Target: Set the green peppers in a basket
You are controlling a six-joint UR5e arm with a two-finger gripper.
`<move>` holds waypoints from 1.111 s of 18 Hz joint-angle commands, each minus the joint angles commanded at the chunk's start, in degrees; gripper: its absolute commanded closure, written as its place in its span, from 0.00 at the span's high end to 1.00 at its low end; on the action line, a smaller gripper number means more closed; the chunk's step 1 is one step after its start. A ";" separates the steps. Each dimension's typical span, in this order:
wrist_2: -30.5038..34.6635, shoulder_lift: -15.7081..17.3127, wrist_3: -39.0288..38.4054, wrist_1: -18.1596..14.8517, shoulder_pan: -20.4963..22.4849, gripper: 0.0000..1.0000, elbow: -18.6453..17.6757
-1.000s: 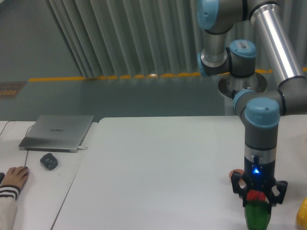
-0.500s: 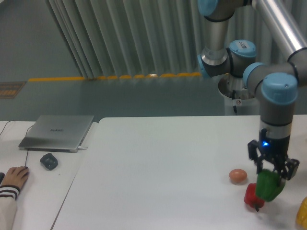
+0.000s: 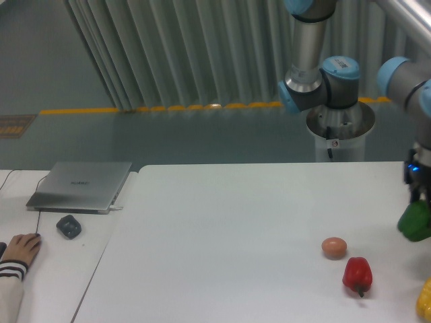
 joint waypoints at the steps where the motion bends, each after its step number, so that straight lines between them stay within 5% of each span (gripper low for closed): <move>1: 0.00 0.09 1.94 -0.44 0.88 0.55 0.00; 10: 5.61 0.88 22.33 -0.36 6.69 0.56 -0.09; 20: 7.91 0.70 25.86 -0.18 8.27 1.00 -0.35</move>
